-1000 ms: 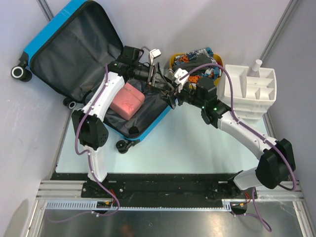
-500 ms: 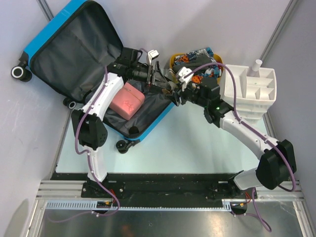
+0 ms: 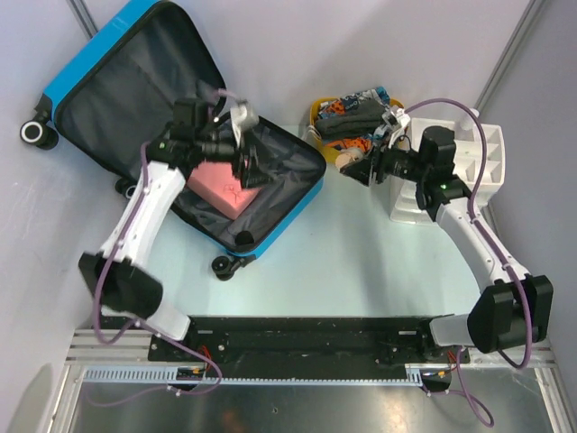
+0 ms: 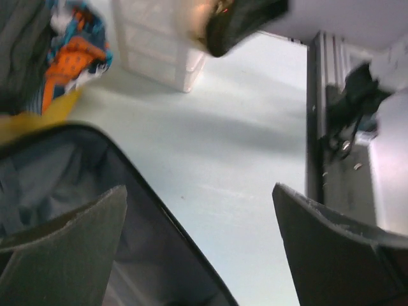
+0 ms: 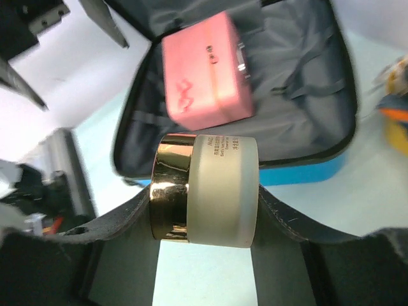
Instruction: Open, take out, and arrange the luggage
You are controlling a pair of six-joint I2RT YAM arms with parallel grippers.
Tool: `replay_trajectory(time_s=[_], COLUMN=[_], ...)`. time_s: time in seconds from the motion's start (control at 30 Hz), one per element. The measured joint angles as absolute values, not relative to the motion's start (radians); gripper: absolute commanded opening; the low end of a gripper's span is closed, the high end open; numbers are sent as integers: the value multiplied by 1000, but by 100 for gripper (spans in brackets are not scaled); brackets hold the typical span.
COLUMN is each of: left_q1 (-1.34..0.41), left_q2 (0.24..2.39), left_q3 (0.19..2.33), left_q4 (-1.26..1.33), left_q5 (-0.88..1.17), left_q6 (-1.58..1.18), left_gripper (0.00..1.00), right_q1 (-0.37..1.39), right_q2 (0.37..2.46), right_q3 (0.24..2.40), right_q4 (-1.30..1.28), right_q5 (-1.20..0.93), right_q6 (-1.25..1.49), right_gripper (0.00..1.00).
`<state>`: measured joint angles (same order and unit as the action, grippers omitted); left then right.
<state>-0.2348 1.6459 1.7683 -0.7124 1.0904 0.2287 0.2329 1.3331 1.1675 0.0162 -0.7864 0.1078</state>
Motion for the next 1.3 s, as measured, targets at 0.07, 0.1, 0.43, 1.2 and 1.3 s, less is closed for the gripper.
replay_trajectory(time_s=[0.07,0.1,0.43,1.2,1.3], left_q1=[-276,-301,-465,-664,-674], left_q2=[1517,1456,1242,1113,1112], left_q3=[1620,1546,1120,907,895], left_q4=[-705,-704,-273,218,220], left_q5=[1078,1073,1071,1033,1023], left_q6=[479,591,934,795,793], left_gripper=[100,100,100,80,75], right_q1=[200,194,295,474,480], right_q2=[1350,1363,1406,1396,1385], right_q3=[1168,1168,1169,1169,1169], right_q4=[10,9,-103,-25,-25], right_q5=[-878,-926,-1195,-1430,-1434], right_q6=[192,228,313,337,336], right_gripper=[0,0,0,0,0])
